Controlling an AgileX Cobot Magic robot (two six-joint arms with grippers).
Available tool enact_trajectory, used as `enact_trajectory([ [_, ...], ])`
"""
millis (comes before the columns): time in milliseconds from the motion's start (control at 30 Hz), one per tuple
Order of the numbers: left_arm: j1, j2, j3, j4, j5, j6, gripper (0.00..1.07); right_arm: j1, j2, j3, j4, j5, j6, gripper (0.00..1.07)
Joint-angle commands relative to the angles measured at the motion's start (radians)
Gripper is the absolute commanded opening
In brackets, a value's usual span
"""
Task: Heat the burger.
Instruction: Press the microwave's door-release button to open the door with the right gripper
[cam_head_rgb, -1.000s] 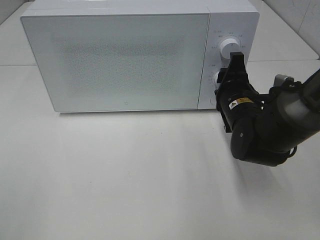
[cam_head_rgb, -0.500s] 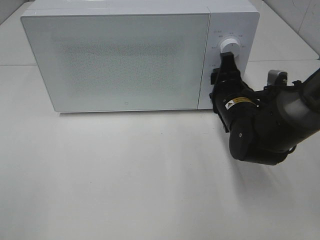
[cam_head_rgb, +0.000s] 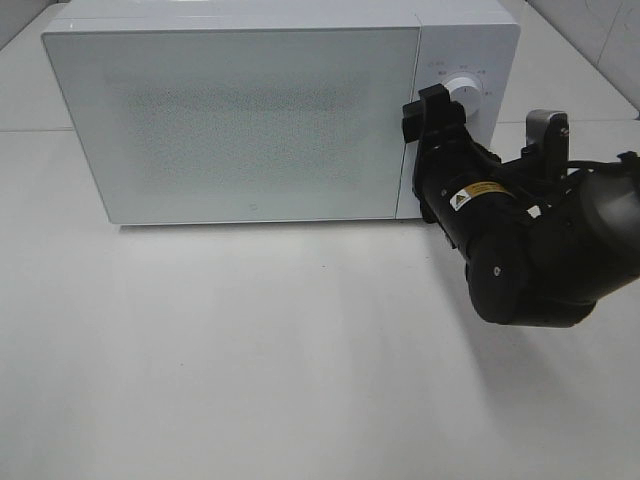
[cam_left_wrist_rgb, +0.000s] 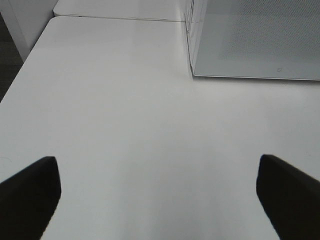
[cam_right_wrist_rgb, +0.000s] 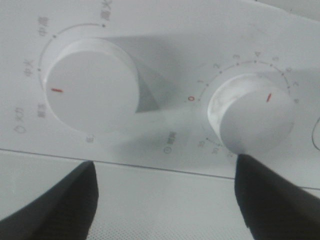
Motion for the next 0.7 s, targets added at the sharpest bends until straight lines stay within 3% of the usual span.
enact_trajectory([
  [33, 0.005, -0.006, 0.000, -0.004, -0.016, -0.006, 1.02, -0.004, -0.040, 0.028, -0.003, -0.036, -0.047, 0.74],
  [300, 0.005, -0.006, 0.000, -0.004, -0.016, -0.006, 1.02, -0.004, -0.177, 0.082, -0.006, 0.209, -0.335, 0.74],
  [700, 0.005, -0.006, 0.000, -0.004, -0.016, -0.006, 1.02, -0.005, -0.380, 0.085, -0.006, 0.670, -1.000, 0.74],
])
